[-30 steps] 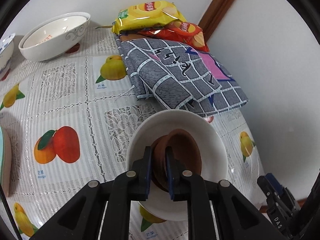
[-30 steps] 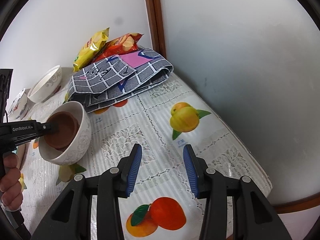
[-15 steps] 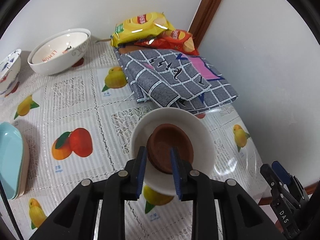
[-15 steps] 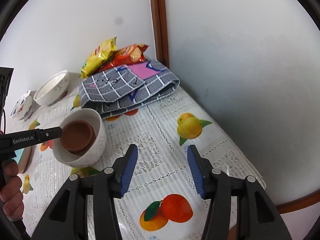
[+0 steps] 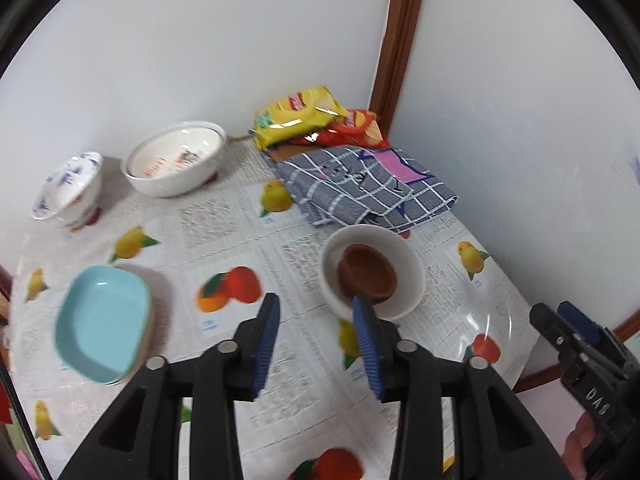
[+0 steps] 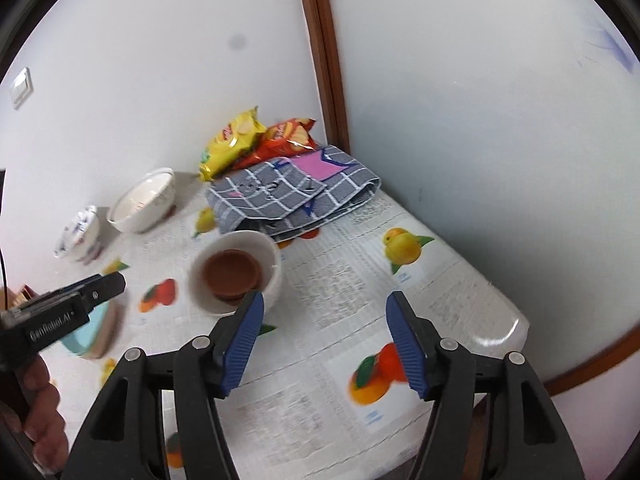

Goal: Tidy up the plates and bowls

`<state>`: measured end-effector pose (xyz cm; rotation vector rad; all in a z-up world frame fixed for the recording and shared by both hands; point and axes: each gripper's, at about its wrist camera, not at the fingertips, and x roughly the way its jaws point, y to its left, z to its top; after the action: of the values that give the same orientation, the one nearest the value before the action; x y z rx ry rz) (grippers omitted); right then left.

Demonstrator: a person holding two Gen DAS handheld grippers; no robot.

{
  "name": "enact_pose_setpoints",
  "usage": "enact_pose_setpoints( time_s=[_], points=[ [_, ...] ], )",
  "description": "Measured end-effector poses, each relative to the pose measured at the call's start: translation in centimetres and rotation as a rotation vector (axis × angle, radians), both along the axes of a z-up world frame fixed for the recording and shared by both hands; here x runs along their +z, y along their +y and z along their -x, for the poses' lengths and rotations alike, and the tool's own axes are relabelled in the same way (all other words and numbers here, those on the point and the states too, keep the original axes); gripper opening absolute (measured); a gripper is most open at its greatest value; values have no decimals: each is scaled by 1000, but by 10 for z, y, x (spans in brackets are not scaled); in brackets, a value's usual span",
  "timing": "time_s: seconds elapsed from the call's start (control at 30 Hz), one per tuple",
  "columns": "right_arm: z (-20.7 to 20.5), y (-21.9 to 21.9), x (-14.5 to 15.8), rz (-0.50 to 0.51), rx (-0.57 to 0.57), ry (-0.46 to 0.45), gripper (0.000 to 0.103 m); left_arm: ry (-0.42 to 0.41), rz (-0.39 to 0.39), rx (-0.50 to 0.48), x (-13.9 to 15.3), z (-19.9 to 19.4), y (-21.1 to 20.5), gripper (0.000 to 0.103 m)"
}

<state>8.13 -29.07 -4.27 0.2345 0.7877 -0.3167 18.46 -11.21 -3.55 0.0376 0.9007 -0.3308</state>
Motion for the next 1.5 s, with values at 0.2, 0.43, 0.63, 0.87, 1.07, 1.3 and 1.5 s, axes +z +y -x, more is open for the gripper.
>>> enact_pose_setpoints(
  time_s=[0.2, 0.43, 0.63, 0.87, 1.07, 1.3, 1.5],
  points=[
    [18, 40, 14, 18, -9, -15, 72, -54, -51, 6, 8, 23, 38, 42],
    [31, 67, 23, 53, -34, -4, 72, -92, -82, -27, 11, 36, 61, 43],
    [38, 68, 20, 31, -84, 7, 72, -93, -111, -81, 7, 37, 54, 43],
    [49, 63, 12, 53, -126, 39, 83, -79, -120, -88, 4, 44, 41, 43],
    [47, 57, 12, 86, -139, 65, 89, -84, -131, -53, 10, 44, 35, 45],
    [40, 39, 17, 27, -89, 16, 89, -88, -129, -27, 14, 36, 26, 46],
    [20, 29, 22, 25, -56, -16, 89, -93, -120, -16, 17, 21, 16, 46]
  ],
)
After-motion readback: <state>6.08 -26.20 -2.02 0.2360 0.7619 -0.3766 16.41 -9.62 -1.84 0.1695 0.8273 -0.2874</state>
